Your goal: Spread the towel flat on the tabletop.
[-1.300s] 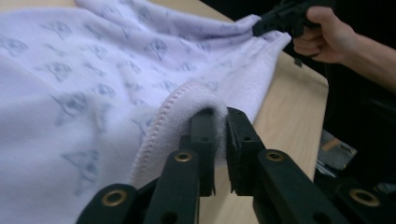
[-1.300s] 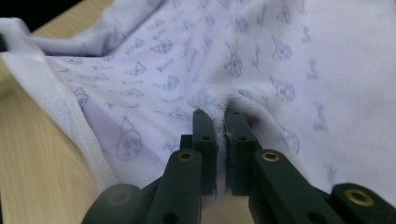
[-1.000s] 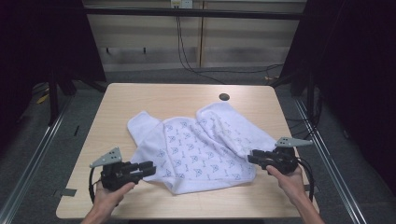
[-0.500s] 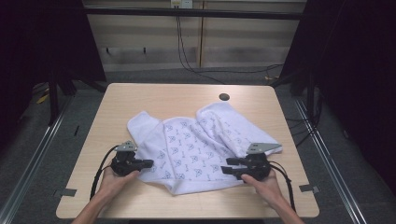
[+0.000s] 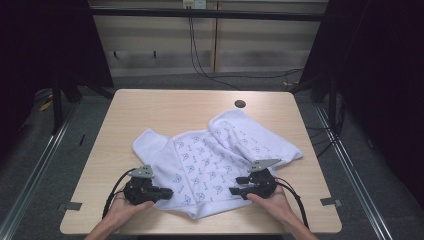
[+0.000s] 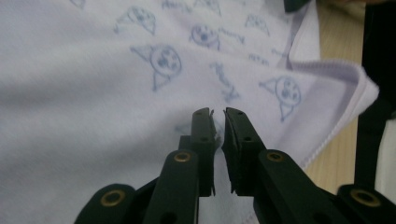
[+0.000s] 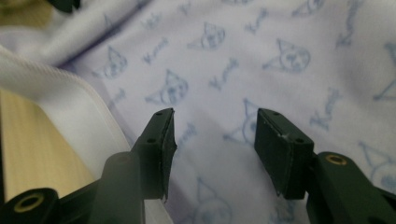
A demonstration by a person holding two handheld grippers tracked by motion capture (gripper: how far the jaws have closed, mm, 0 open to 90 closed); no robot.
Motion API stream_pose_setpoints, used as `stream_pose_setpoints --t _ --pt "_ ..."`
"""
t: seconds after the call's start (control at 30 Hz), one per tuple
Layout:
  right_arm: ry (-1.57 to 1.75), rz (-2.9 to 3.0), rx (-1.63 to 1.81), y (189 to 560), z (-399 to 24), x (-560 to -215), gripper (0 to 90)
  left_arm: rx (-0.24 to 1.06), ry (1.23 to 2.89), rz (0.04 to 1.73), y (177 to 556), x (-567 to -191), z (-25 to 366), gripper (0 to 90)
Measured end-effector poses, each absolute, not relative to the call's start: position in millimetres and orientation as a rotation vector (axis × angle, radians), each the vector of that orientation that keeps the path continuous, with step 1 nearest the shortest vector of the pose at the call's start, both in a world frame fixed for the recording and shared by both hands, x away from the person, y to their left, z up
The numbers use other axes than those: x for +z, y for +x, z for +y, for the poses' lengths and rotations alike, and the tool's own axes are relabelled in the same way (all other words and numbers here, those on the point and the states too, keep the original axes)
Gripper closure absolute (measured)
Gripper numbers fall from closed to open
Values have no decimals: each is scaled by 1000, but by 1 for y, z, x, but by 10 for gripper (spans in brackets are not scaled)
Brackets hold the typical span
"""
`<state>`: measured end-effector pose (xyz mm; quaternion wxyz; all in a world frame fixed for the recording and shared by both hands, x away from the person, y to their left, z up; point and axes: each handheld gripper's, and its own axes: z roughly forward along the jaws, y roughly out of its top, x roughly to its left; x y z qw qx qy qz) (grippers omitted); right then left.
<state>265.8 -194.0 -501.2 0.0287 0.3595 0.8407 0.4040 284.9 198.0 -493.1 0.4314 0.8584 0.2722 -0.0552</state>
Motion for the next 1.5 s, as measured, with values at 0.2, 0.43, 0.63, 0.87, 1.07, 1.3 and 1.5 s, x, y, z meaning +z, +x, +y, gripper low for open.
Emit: stream_pose_setpoints --t 0.2,0.43,0.63,0.87,1.07,1.3,1.5 --pt "943 2541 1124 254 -186 -503 583 -1 1954 861 326 -488 228 698" --pt "1035 2544 1161 264 -193 -503 883 54 1947 1002 351 -502 243 585" --pt "1179 2587 1261 284 -217 -505 889 64 1958 938 350 -500 231 563" --pt "1312 2469 1240 298 -268 -507 883 56 2032 880 346 -509 212 668" --pt "1343 2359 1144 305 -285 -505 874 -17 2126 774 317 -507 191 900" --pt "1358 2294 1124 319 -287 -507 819 -128 2171 697 277 -504 170 900" --pt "1349 2275 1219 309 -286 -488 651 -138 2157 656 262 -495 171 895"
